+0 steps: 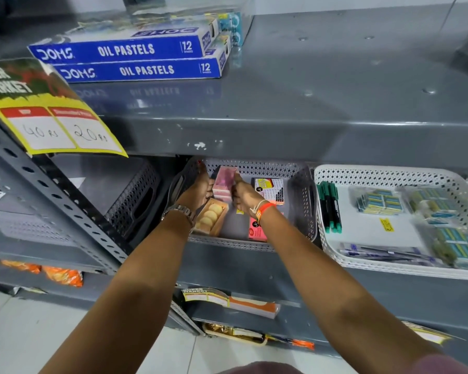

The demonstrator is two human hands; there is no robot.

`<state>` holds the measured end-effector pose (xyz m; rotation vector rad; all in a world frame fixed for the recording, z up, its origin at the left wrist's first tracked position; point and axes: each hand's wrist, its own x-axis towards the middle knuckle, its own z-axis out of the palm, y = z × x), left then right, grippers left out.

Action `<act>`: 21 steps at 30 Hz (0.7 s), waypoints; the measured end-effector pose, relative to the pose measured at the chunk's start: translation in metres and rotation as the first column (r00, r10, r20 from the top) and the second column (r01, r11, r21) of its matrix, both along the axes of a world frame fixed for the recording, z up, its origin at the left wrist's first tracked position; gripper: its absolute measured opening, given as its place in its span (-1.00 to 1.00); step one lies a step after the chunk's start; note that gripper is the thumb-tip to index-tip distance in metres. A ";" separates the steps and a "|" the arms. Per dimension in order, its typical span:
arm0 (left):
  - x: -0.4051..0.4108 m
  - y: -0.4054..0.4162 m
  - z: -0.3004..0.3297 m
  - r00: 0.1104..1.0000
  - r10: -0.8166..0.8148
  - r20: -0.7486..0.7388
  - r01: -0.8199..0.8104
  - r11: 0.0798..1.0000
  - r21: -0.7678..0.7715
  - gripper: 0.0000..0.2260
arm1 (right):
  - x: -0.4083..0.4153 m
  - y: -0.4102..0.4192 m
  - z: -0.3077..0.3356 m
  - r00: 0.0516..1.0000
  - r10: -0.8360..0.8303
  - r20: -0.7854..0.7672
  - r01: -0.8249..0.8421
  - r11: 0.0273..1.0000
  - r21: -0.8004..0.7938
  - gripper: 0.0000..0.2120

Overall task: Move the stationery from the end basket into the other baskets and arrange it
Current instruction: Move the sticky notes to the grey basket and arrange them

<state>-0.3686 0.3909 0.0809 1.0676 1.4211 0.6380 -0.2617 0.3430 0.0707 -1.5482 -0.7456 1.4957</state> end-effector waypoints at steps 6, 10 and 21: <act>0.002 0.001 -0.003 1.000 -0.016 0.016 0.016 1.000 -0.018 -0.18 | -0.006 -0.006 0.007 1.000 -0.025 0.007 0.025 0.999 -0.032 -0.48; 0.001 0.003 -0.006 1.000 -0.008 0.014 0.008 1.000 -0.018 -0.19 | -0.009 -0.007 0.009 0.999 -0.030 0.038 0.031 0.999 -0.033 -0.47; -0.025 -0.007 -0.008 0.997 -0.075 -0.017 0.073 0.995 -0.071 -0.13 | -0.010 -0.048 0.024 0.965 -0.052 -0.257 0.051 0.999 -0.013 -0.46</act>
